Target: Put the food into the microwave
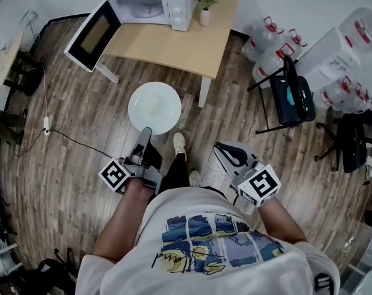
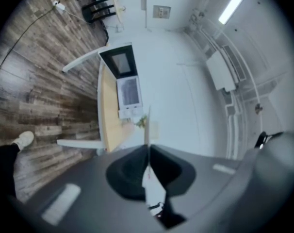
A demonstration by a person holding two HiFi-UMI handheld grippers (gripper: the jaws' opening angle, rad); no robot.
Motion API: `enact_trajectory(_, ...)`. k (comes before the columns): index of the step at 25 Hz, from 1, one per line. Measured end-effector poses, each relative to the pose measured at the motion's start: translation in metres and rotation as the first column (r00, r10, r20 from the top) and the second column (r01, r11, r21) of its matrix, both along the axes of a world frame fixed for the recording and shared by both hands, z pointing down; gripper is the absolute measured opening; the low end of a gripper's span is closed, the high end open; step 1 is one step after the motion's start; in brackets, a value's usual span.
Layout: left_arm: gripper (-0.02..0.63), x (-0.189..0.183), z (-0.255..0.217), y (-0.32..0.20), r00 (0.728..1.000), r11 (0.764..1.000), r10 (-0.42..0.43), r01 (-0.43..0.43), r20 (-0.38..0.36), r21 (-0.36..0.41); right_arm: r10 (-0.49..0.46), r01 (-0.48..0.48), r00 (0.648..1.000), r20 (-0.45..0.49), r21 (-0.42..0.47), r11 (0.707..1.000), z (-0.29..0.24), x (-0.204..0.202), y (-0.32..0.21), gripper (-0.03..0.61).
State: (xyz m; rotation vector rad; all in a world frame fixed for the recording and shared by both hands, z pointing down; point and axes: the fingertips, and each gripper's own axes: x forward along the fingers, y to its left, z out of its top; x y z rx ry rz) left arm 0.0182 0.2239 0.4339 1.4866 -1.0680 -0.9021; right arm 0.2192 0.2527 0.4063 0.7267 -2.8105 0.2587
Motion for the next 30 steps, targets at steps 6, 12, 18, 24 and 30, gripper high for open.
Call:
enact_trajectory(6, 0.017, 0.004, 0.014, -0.073, 1.000, 1.000, -0.003, 0.003, -0.027, -0.016, 0.056, -0.057, 0.998, -0.036, -0.026, 0.998, 0.005, 0.016, -0.058, 0.008)
enact_trajectory(12, 0.017, -0.009, 0.009, -0.158, 1.000, 1.000, 0.001, -0.001, -0.014, 0.000, 0.074, -0.076, 0.995, -0.071, -0.023, 0.997, -0.010, 0.009, -0.141, 0.006)
enact_trajectory(18, 0.017, -0.033, 0.015, -0.227, 1.000, 1.000, -0.002, 0.002, 0.002, -0.019, 0.047, -0.050, 0.997, -0.066, -0.039, 0.998, -0.005, -0.025, -0.210, 0.006)
enact_trajectory(24, 0.017, -0.038, 0.018, -0.280, 0.999, 0.999, -0.046, 0.046, 0.003, -0.025, -0.023, 0.020, 0.997, -0.071, -0.041, 0.999, -0.005, -0.036, -0.263, 0.006)
enact_trajectory(30, 0.017, -0.041, 0.020, -0.335, 0.992, 0.992, -0.127, 0.128, 0.020, -0.023, -0.120, 0.116, 0.990, -0.078, -0.053, 0.992, 0.000, -0.021, -0.330, 0.006)
